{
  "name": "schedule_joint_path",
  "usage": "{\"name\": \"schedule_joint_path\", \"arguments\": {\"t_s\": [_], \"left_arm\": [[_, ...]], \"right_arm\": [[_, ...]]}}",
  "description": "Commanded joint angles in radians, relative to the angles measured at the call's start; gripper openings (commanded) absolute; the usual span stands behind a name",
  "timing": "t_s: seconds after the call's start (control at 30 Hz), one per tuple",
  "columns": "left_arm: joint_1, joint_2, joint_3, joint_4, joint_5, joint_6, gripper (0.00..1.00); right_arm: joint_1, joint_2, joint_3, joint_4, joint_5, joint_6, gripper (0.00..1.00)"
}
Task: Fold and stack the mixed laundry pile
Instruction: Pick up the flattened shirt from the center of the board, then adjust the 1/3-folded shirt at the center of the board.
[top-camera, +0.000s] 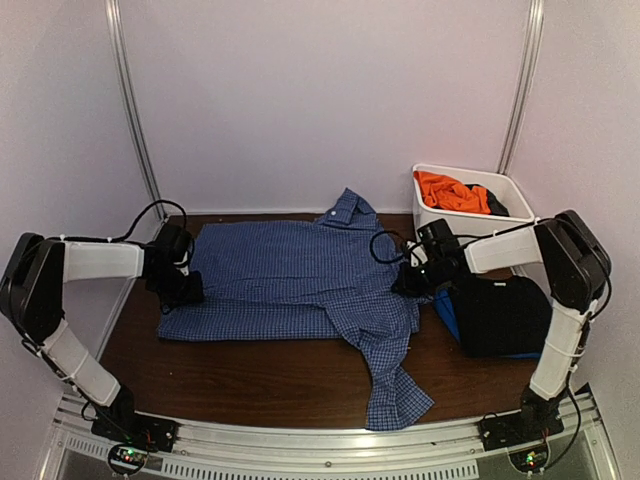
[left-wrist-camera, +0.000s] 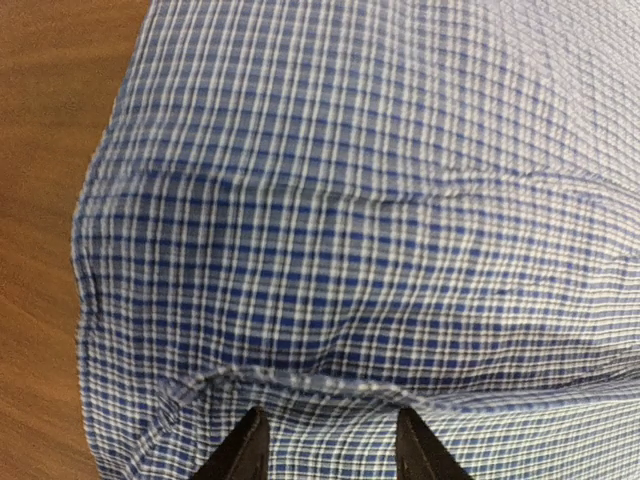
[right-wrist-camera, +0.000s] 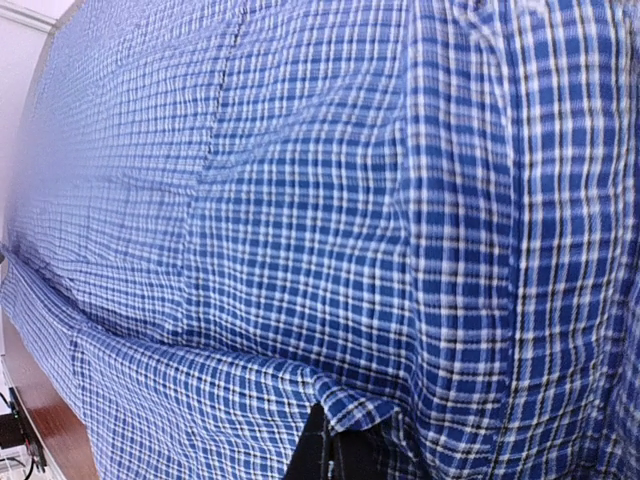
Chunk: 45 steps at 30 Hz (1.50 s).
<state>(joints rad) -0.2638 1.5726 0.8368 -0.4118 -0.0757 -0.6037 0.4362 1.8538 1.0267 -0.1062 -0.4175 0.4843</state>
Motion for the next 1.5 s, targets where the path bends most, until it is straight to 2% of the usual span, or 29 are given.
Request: {"name": "schedule_joint_path", "arguments": {"t_s": [0.0,0.07,0.23,0.3,0.43,0.6,0.8,0.93,1.1,1.17,1.27,1.37,1.4,1.47], "left_arm": [[-0.019,-0.022,0.089,-0.055,-0.037,0.074,0.48],[-0.034,-0.056,0.098,-0.059,-0.040,0.090,0.55],[-0.115,-0.124,0.140,-0.090,-0.057,0.133,0.63],[-0.149,-0.135,0.156,-0.108,-0.070,0.140,0.64],[-0.205,-0.165,0.149,-0.108,-0.083,0.140,0.65],[-0.251,-0.199,0.132,-0.106,-0.094,0.133,0.65],[-0.280,-0.209,0.131,-0.105,-0.092,0.132,0.66],[-0.300,-0.195,0.131,-0.105,-0.104,0.127,0.66],[-0.308,-0.194,0.125,-0.095,-0.111,0.112,0.66],[-0.315,-0.200,0.125,-0.091,-0.111,0.110,0.66],[-0.336,-0.208,0.132,-0.089,-0.120,0.120,0.66],[-0.363,-0.221,0.131,-0.084,-0.141,0.144,0.67],[-0.368,-0.226,0.127,-0.078,-0.142,0.149,0.68],[-0.372,-0.236,0.119,-0.066,-0.141,0.151,0.68]], "right_arm": [[-0.029,0.003,0.087,-0.079,0.020,-0.073,0.10],[-0.028,-0.049,0.071,-0.100,0.001,-0.091,0.34],[-0.021,-0.250,-0.028,-0.144,-0.058,-0.098,0.66],[-0.007,-0.334,-0.067,-0.186,-0.075,-0.100,0.72],[0.068,-0.504,-0.154,-0.279,-0.097,-0.059,0.74],[0.232,-0.687,-0.331,-0.362,-0.118,0.094,0.73],[0.428,-0.837,-0.478,-0.361,-0.123,0.304,0.71],[0.518,-0.815,-0.529,-0.244,-0.131,0.393,0.70],[0.573,-0.675,-0.506,-0.138,-0.111,0.410,0.68],[0.574,-0.611,-0.483,-0.139,-0.083,0.391,0.58],[0.573,-0.535,-0.437,-0.143,-0.061,0.359,0.29],[0.572,-0.520,-0.354,-0.115,-0.050,0.337,0.04],[0.568,-0.527,-0.330,-0.087,-0.050,0.327,0.00],[0.537,-0.541,-0.283,-0.048,-0.041,0.303,0.00]]}}
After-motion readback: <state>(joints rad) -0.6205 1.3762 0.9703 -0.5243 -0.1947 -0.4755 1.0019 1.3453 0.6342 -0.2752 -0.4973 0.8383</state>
